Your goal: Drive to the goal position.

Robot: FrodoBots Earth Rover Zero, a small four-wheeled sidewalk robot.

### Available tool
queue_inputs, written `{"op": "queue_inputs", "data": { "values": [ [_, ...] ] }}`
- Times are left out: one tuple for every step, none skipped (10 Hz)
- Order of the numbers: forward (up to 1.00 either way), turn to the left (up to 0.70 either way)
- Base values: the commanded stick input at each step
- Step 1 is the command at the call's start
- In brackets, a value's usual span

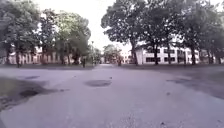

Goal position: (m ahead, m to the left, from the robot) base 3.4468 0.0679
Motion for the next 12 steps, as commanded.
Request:
{"op": "queue_inputs", "data": {
  "values": [
    [0.45, 0.00],
    [0.45, 0.00],
    [0.45, 0.00],
    [0.45, 0.00],
    [0.45, 0.00],
    [0.45, 0.00],
    [0.45, 0.00],
    [0.45, 0.00],
    [0.45, 0.00],
    [0.45, 0.00],
    [0.45, 0.00],
    [0.45, 0.00]
  ]
}}
